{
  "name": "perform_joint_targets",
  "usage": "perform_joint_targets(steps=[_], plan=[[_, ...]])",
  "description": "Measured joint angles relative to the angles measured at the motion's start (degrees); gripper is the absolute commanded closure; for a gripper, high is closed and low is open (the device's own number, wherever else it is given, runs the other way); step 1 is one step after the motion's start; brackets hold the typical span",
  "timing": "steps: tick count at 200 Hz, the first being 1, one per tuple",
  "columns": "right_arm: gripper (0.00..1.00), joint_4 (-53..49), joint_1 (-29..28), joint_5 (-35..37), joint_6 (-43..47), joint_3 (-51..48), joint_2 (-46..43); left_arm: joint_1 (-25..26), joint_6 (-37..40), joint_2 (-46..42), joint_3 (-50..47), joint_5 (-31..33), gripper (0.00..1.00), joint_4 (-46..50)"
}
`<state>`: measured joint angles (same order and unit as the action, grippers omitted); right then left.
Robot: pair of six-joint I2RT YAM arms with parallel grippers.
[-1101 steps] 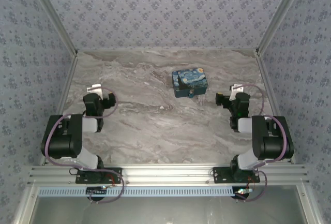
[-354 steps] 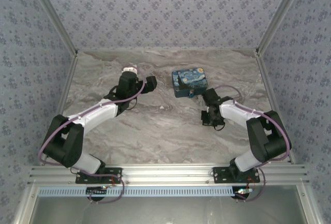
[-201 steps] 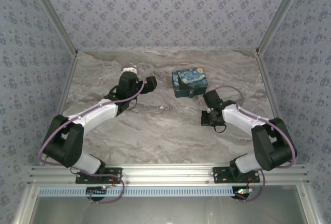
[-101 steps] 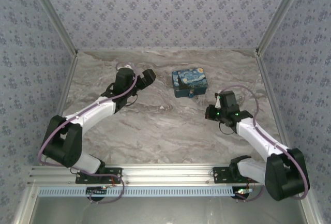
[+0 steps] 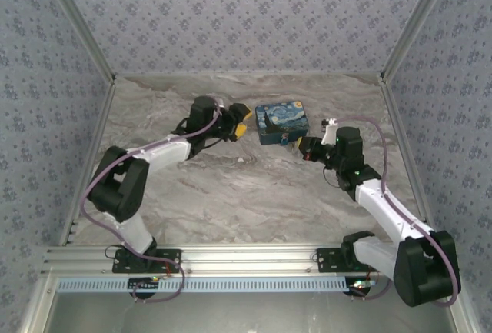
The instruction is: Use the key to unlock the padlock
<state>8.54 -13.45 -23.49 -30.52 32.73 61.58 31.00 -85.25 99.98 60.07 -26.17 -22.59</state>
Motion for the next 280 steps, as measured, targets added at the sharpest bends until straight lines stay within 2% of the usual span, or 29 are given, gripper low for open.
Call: perform_joint_targets(steps=[63,93,169,256,280], plan=[[1.00,4.4,-2.8,-0.8,-0.1,2.5,5.5,6.2,-24.9,6.9,0.0,-2.1,0.46,-13.7],[1.00,6.7,-5.1,-0.3,-0.1,3.7,8.8,8.7,-30.9,8.7,-1.2,-0.1,0.47,-19.5],[1.00,10.4,-7.9,0.8,-0.1,6.7,14.2,10.4,-34.0,9.2,-2.0,2.9,0.47,-22.2],[1.00,12.0,-8.1,1.1,-0.1,7.4,14.6,11.1,-34.4,9.9,-2.3,3.3,0.44,-23.6],[1.00,12.4,-8.1,1.1,-0.2,7.8,14.8,11.1,-34.4,10.2,-2.4,3.3,0.47,-24.0]])
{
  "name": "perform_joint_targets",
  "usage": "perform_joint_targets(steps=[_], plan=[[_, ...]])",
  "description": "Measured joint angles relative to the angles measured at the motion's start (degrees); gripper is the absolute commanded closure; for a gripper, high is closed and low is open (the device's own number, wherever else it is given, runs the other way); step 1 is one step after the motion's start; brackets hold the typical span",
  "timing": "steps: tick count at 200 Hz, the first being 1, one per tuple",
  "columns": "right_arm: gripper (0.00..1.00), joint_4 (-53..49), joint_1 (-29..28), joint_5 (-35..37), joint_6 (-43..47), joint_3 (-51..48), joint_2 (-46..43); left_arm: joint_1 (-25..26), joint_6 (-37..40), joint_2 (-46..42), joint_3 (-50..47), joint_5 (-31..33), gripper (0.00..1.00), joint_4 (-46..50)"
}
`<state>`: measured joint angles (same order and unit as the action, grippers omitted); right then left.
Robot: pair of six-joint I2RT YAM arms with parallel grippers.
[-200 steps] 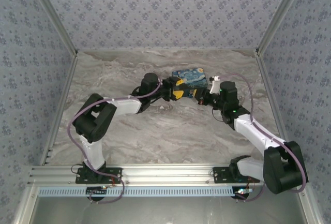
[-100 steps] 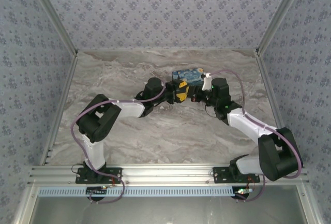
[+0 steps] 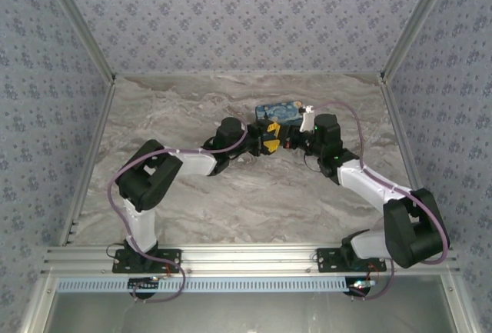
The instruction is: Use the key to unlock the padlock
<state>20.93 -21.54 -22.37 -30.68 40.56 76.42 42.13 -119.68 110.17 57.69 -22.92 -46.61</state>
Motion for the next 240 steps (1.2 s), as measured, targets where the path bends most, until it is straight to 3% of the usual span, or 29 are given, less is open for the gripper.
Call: perform_joint_targets(steps=[107,240], plan=[[1.00,0.3,-0.3,0.0,-0.3,-2.0,0.5,0.0,-0.2,0.6,-1.4,1.7,0.62,-3.2],[1.00,0.3,-0.6,0.7,-0.9,-2.5,-0.4,0.0,-0.2,0.6,-1.9,2.8,0.89,-4.6]])
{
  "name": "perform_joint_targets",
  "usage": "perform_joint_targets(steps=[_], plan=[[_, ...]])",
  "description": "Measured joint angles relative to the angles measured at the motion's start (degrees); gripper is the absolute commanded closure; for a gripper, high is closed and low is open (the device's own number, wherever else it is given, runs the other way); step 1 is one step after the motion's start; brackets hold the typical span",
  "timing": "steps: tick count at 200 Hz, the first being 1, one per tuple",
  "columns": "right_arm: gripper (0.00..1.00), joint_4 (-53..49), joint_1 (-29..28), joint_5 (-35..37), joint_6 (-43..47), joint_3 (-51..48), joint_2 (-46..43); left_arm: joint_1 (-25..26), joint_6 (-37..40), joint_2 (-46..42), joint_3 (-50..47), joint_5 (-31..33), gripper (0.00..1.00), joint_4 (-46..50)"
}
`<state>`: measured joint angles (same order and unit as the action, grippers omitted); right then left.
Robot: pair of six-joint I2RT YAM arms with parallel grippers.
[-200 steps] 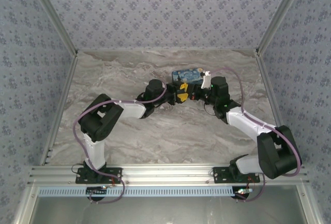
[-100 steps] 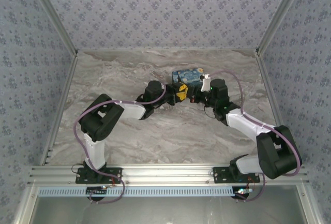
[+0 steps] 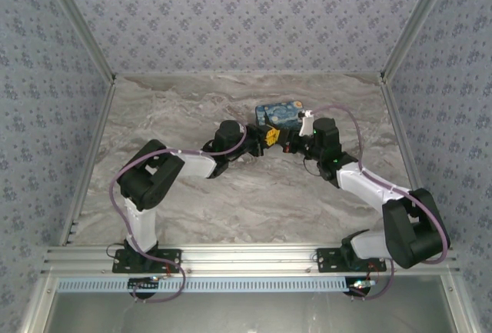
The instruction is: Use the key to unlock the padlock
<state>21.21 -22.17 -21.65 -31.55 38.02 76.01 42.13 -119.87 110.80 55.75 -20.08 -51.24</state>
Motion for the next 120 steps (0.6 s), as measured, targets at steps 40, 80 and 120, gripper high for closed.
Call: perform_joint_targets(steps=[40,80,120], plan=[[1.00,0.0,0.0,0.0,-0.4,0.0,-0.3,0.0,0.0,0.0,-0.1,0.0,0.93,0.0],[1.00,0.0,0.0,0.3,-0.7,0.0,-0.3,0.0,0.0,0.0,-0.1,0.0,0.94,0.0],[1.00,0.4,0.2,0.3,-1.9,-0.9,-0.6,0.0,0.0,0.0,-0.1,0.0,0.94,0.0]])
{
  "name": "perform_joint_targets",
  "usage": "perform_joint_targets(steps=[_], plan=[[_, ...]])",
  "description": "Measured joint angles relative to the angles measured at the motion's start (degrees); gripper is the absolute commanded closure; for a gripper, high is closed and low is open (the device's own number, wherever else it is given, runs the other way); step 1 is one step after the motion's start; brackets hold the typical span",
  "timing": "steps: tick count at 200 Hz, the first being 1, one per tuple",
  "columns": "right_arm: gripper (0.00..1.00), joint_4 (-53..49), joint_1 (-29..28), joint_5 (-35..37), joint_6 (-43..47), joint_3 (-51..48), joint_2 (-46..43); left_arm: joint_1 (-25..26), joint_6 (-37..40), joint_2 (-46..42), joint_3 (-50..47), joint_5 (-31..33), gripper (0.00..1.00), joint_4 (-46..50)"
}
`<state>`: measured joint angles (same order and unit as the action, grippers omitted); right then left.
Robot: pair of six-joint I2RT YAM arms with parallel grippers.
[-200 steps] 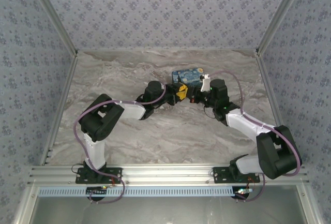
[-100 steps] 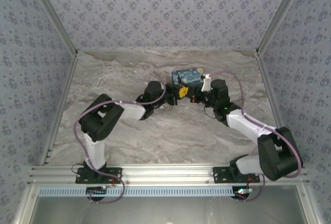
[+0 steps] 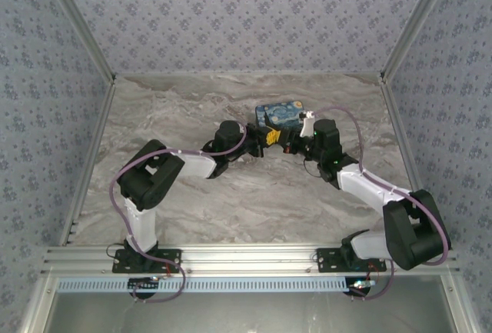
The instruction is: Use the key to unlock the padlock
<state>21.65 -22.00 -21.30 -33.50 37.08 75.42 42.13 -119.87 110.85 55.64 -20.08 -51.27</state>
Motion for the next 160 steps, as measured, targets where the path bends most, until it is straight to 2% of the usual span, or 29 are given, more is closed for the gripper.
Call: perform_joint_targets(steps=[60,75,115,124,144,160], plan=[[1.00,1.0,0.5,-0.1,-1.0,-0.6,0.0,0.0,0.0,0.3,0.0,0.0,0.94,-0.4],[1.00,1.2,0.7,-0.2,-1.3,-0.7,-0.1,0.1,0.0,0.3,0.0,0.0,1.00,-0.5],[1.00,2.6,1.6,-1.4,-2.8,-1.7,-0.1,0.0,0.0,1.0,0.0,-0.4,1.00,-1.7],[0.96,2.9,2.0,-2.2,-3.2,-1.9,-0.1,0.0,0.0,1.0,0.2,-0.8,1.00,-1.5],[0.78,4.2,2.9,-3.8,-3.7,-2.6,-0.5,-0.6,1.0,0.9,1.7,-1.9,1.00,0.3],[0.69,4.9,4.0,-4.8,-4.4,-3.4,-1.7,-1.8,5.8,-0.6,3.4,-2.0,1.00,4.4]])
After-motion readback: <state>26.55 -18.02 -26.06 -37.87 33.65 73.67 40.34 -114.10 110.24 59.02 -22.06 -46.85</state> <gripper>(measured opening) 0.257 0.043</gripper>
